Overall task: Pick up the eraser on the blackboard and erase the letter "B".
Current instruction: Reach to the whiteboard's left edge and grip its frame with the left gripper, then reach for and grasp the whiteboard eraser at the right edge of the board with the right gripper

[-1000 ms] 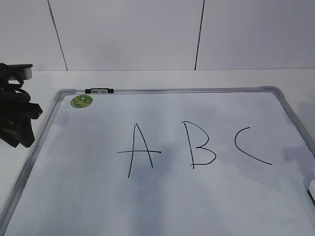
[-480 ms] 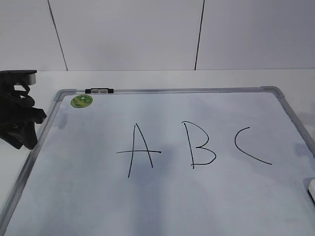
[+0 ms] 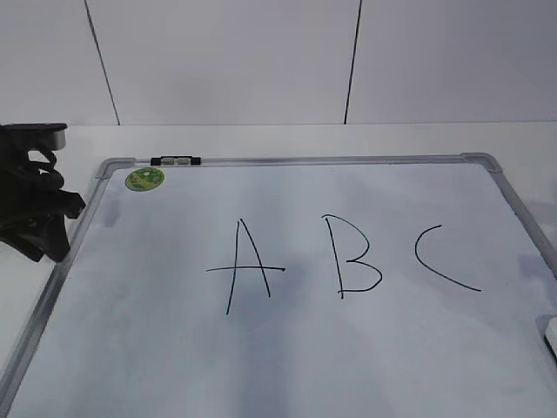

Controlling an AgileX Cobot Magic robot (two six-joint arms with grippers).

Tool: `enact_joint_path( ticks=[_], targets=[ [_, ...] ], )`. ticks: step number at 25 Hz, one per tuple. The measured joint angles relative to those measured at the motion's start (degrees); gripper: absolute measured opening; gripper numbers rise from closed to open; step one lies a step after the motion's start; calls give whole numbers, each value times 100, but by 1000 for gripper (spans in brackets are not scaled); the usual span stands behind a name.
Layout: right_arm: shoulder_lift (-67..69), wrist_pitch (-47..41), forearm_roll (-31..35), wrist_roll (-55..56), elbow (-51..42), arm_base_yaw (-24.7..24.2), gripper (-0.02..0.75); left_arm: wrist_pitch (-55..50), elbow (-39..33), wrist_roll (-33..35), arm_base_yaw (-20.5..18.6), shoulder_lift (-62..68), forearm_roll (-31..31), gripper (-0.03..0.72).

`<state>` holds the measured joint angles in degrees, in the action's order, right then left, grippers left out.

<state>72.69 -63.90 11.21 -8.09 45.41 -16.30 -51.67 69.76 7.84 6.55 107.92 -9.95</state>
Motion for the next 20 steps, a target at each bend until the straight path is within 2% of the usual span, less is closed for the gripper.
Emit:
enact_joint_path(
  ticks=[18, 20],
  targets=[
    [-215, -533, 260, -18, 0, 0, 517, -3, 50, 0, 0, 352, -10, 237],
    [-274, -542, 260, -18, 0, 0, 517, -15, 50, 0, 0, 352, -32, 202]
  ],
)
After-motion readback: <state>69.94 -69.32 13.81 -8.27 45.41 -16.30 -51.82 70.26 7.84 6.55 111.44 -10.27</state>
